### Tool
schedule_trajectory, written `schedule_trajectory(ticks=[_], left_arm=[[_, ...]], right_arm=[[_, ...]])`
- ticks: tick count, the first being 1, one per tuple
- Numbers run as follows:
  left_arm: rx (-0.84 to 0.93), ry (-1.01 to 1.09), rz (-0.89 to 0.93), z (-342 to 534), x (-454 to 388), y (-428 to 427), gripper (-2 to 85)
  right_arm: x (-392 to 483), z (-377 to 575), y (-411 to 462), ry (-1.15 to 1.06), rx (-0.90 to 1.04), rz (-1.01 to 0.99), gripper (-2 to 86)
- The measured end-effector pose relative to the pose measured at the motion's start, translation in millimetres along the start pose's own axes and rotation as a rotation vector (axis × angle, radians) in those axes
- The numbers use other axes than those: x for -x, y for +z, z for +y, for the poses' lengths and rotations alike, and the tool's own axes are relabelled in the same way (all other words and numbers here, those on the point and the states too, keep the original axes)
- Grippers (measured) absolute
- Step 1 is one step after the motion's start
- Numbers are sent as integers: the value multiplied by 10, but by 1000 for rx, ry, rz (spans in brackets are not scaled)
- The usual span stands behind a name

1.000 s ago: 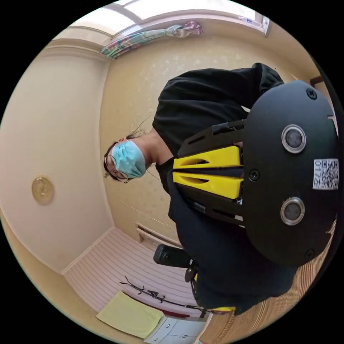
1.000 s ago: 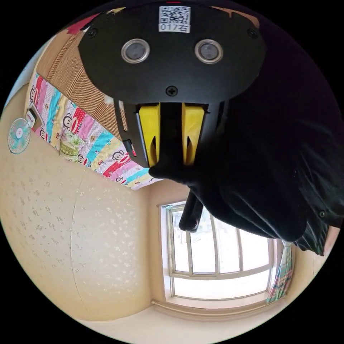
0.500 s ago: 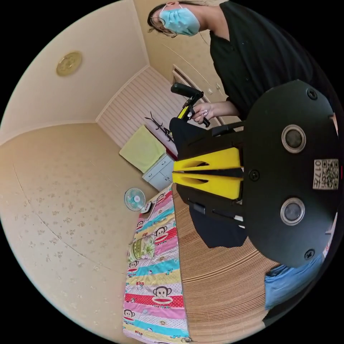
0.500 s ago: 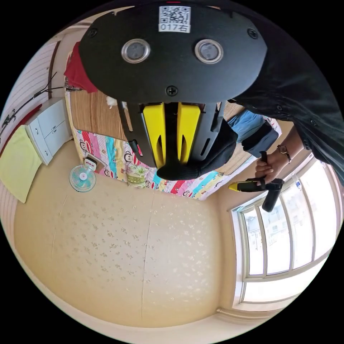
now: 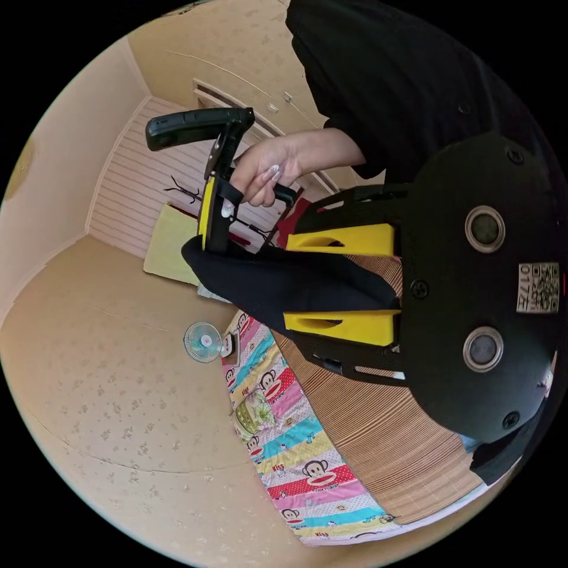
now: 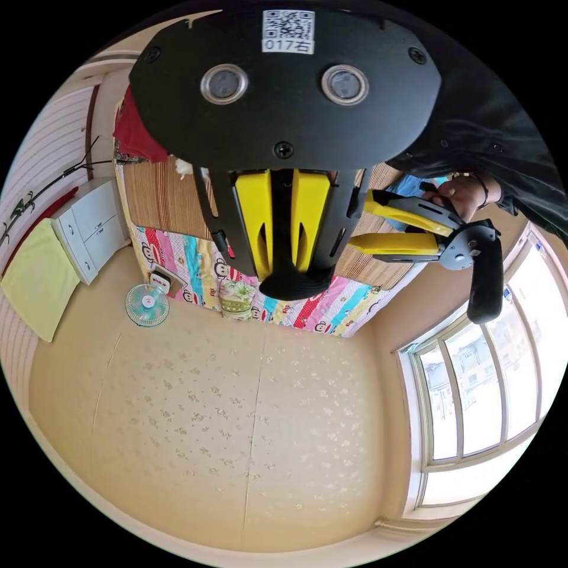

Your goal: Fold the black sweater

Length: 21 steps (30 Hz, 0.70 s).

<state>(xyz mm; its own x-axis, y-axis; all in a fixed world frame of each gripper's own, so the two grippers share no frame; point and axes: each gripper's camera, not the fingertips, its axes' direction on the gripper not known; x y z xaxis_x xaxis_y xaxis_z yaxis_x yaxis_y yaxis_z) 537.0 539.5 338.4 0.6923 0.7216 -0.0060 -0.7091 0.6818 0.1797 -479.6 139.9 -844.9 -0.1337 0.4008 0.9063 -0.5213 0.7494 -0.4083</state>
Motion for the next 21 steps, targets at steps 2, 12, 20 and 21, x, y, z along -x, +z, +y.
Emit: schedule_trajectory(ticks=[2, 12, 20, 21], left_arm=[[-24, -19, 24, 37, -25, 50, 109], [-222, 83, 560, -62, 328, -265, 3], [-339, 256, 748, -289, -81, -692, 5], [-369, 262, 747, -315, -128, -805, 5]], right_arm=[[-58, -42, -58, -1, -5, -8, 55], [-1244, 648, -674, -67, -103, -299, 86], [-2455, 1907, -1137, -14, -334, -941, 97], [-2522, 1971, -1106, 10, -334, -971, 101]])
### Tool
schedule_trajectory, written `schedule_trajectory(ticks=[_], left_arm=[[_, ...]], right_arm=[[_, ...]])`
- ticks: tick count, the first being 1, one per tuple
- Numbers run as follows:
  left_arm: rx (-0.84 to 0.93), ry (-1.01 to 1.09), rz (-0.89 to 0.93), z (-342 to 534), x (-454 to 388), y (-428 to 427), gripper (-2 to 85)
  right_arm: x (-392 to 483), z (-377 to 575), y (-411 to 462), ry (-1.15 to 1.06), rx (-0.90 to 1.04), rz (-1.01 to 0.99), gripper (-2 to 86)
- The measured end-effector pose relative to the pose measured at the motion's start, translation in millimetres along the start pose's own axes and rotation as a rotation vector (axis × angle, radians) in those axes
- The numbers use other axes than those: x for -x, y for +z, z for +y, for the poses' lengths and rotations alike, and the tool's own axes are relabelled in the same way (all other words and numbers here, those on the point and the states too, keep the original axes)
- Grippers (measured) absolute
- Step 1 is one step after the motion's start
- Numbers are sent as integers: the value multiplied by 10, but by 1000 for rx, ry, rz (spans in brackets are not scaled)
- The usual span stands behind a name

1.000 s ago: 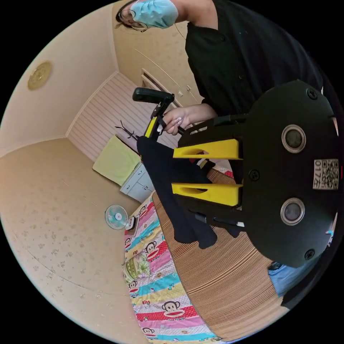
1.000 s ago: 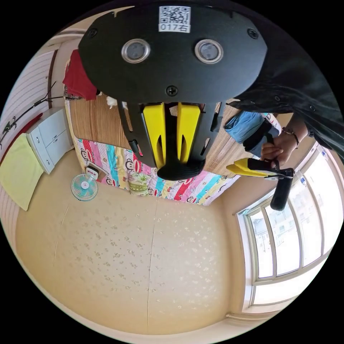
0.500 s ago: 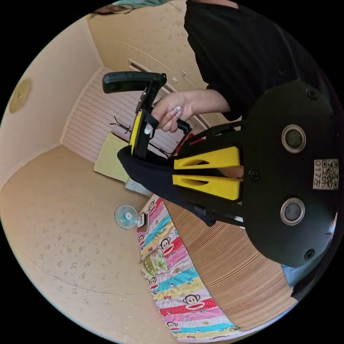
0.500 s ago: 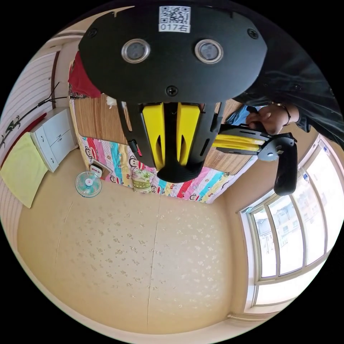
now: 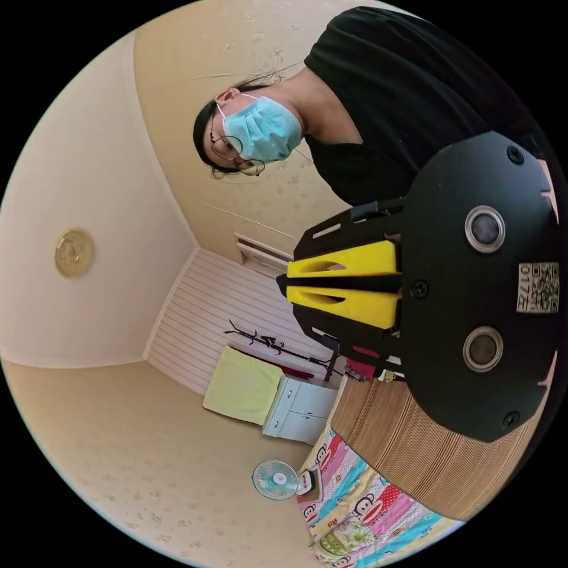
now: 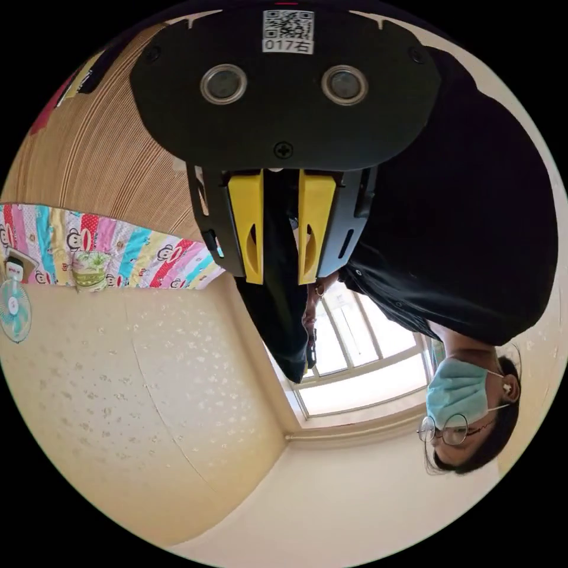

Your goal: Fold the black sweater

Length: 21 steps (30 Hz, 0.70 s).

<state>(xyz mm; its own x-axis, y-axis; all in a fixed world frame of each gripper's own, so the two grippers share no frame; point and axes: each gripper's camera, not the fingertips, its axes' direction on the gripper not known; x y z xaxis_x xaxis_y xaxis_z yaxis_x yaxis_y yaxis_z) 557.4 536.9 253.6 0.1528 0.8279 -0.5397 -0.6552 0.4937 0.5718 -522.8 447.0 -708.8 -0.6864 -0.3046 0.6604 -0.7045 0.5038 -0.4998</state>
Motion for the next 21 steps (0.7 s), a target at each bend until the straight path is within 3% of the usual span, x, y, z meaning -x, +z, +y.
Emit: schedule_trajectory(ticks=[5, 8, 12, 15, 17, 21], left_arm=[[-88, 81, -21, -284, -406, -223, 4], [-132, 103, -93, -403, -625, -437, 4], [-142, 126, -168, -471, -886, -778, 4], [-156, 104, -237, -448, -1002, -984, 4], [-159, 79, -265, -431, -1030, -1082, 4], [-171, 59, -267, -411, -1108, -1205, 5]], right_arm=[[-194, 288, -159, 22, -58, 154, 124], [-357, 237, -120, -29, -51, 92, 132], [-638, -22, -81, 41, 65, 249, 132], [-738, -352, -169, 2, 95, 188, 94], [-778, -684, -181, -53, 183, 26, 36], [-841, -1014, -321, -67, 162, 65, 27]])
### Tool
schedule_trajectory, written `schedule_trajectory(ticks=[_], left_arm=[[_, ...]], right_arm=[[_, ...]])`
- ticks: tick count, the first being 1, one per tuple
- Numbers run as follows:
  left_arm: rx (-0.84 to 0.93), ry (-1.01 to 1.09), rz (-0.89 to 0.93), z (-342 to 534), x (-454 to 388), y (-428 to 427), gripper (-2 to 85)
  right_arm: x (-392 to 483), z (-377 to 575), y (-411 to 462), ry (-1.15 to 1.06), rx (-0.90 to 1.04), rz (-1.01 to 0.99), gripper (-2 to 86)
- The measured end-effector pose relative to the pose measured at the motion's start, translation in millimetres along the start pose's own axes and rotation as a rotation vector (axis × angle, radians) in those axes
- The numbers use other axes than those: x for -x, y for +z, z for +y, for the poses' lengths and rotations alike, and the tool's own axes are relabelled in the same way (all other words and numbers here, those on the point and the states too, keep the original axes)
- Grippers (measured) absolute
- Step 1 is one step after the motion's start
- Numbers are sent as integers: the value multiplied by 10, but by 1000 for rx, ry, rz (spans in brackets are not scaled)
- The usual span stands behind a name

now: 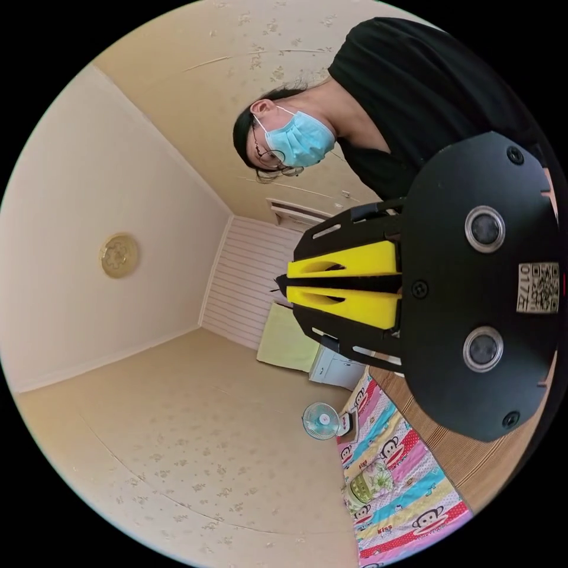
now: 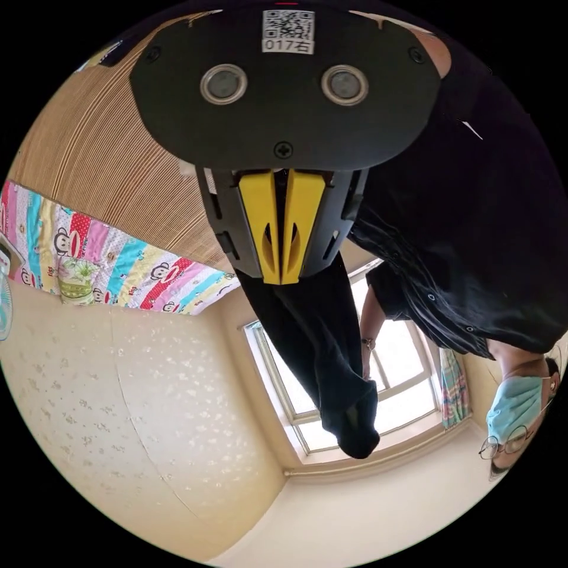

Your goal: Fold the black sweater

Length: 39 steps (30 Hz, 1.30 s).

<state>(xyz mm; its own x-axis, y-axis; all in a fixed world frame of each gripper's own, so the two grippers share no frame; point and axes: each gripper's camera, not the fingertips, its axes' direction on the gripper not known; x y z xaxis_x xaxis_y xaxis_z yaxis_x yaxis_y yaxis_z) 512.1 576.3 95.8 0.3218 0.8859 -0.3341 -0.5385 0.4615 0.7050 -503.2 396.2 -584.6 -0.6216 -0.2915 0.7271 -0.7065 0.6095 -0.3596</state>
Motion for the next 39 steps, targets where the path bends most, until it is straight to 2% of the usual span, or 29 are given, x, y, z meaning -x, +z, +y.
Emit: schedule_trajectory(ticks=[2, 4, 6, 9, 12, 15, 17, 19, 22, 24, 27, 29, 34, 37, 39], left_arm=[[-2, 4, 6, -35, -34, -20, 5], [-7, 8, 15, -90, -52, -23, 6], [-19, 8, 42, -186, -42, -9, 7], [-38, -11, 62, -337, 16, -25, 8], [-31, -30, -10, -523, 69, -168, 8], [-50, -56, -99, -653, 145, -471, 9], [-49, -101, -176, -666, 239, -639, 10], [-41, -179, -272, -589, 374, -788, 12], [28, -294, -398, -353, 585, -918, 13], [155, -326, -433, -198, 654, -880, 12], [312, -322, -333, -117, 636, -795, 10], [339, -305, -284, -156, 584, -820, 8], [201, -237, -139, -743, 652, -1077, 7], [179, -298, -221, -1314, 1170, -1035, 8], [233, -490, -391, -1663, 2050, -889, 14]], right_arm=[[-116, -95, -56, 18, -16, -71, 52], [-215, -108, 12, 51, -33, -163, 127], [-296, -58, 190, 99, -53, -231, 154], [-365, 42, 635, 186, -18, -315, 153], [-370, -96, 627, 150, 39, -345, 84], [-515, -343, 61, 148, 48, -170, 44], [-613, -459, -488, 152, -35, 1, 38], [-716, -483, -868, 187, -132, 91, 35], [-930, -468, -1275, 290, -193, 166, 32], [-976, -467, -1468, 325, -204, 190, 30], [-874, -441, -1820, 285, -329, 146, 26], [-801, -485, -2119, 229, -420, 53, 23], [-728, -926, -2783, 85, -605, 44, 23], [-913, -1566, -2867, 29, -527, 120, 26], [-1253, -1965, -2699, 34, -392, 253, 30]])
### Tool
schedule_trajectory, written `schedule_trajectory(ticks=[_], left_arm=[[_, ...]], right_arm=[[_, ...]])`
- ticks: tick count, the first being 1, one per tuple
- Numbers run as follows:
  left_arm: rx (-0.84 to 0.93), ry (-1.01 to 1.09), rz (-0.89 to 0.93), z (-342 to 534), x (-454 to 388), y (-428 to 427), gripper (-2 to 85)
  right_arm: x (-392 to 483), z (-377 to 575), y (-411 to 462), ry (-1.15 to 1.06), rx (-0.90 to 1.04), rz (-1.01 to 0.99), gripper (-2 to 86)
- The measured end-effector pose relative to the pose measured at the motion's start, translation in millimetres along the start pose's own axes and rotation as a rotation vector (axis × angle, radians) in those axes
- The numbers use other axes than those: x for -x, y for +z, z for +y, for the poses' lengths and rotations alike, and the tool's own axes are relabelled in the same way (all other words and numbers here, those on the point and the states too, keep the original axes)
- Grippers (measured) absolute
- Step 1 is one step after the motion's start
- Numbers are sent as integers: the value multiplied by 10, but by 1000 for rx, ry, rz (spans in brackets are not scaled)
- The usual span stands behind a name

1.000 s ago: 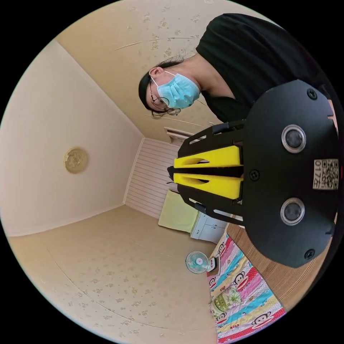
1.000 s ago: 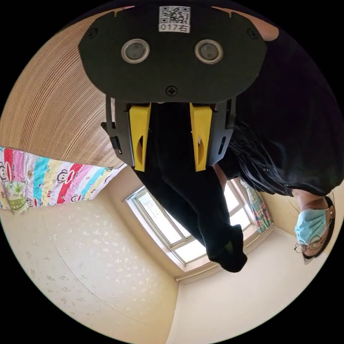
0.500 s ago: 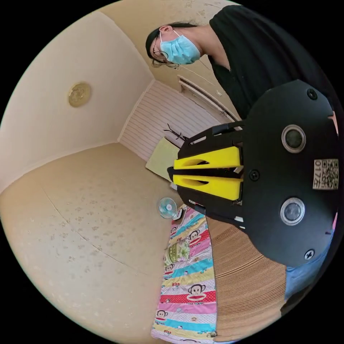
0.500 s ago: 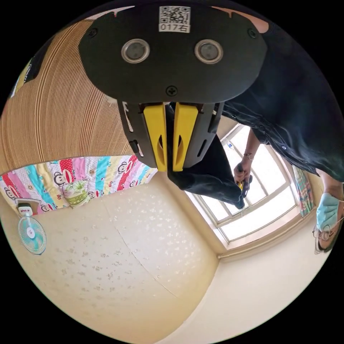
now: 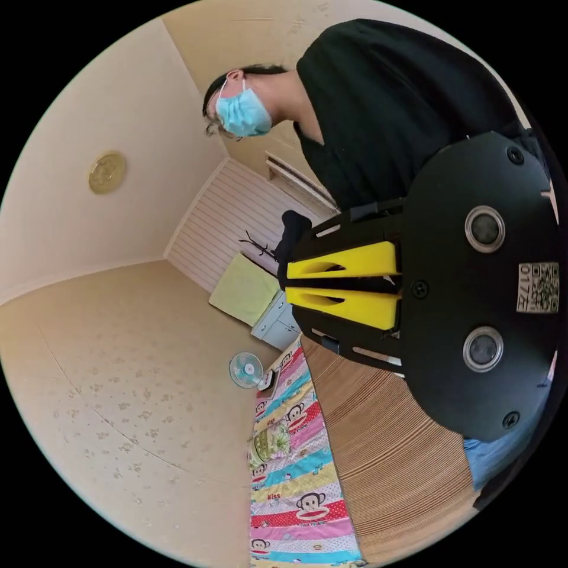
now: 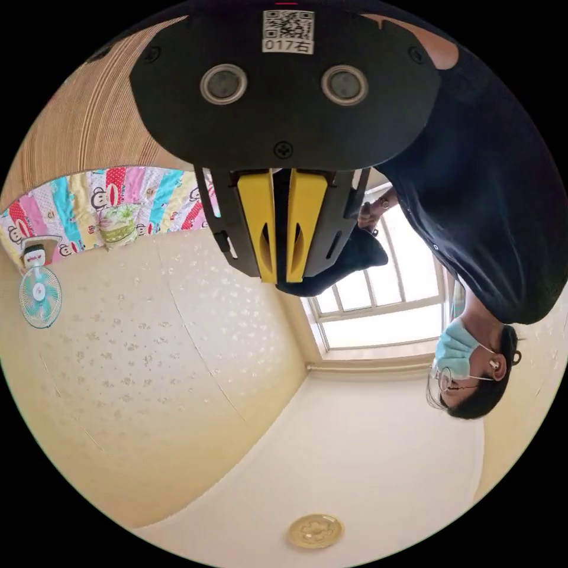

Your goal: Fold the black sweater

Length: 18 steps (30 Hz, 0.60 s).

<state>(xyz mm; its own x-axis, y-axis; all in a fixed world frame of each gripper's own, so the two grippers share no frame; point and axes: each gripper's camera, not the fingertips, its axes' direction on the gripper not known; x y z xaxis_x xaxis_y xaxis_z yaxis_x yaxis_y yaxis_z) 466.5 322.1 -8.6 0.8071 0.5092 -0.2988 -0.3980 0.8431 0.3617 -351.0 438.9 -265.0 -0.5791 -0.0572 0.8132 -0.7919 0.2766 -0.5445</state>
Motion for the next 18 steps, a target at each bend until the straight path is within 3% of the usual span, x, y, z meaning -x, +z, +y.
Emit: schedule_trajectory(ticks=[3, 5, 8, 10, 13, 15, 18], left_arm=[[87, -301, -228, -818, 1119, 595, 31], [115, -483, -340, -1035, 1862, 875, 46], [182, -665, -555, -887, 2586, 963, 54], [173, -746, -613, -503, 2734, 956, 61], [348, -810, -567, 224, 3024, 1172, 61], [603, -841, -624, 817, 3134, 1315, 61], [740, -926, -649, 1314, 3128, 1229, 60]], right_arm=[[-1023, -213, 995, 56, 265, 227, 36], [-2161, -71, 1885, 229, 528, 409, 40], [-3018, 506, 2423, 470, 831, 612, 26], [-3144, 926, 2420, 572, 872, 738, 24], [-3133, 1876, 2372, 605, 957, 646, 24], [-3156, 2667, 2289, 673, 1155, 616, 24], [-3104, 3830, 1847, 808, 1468, 645, 24]])
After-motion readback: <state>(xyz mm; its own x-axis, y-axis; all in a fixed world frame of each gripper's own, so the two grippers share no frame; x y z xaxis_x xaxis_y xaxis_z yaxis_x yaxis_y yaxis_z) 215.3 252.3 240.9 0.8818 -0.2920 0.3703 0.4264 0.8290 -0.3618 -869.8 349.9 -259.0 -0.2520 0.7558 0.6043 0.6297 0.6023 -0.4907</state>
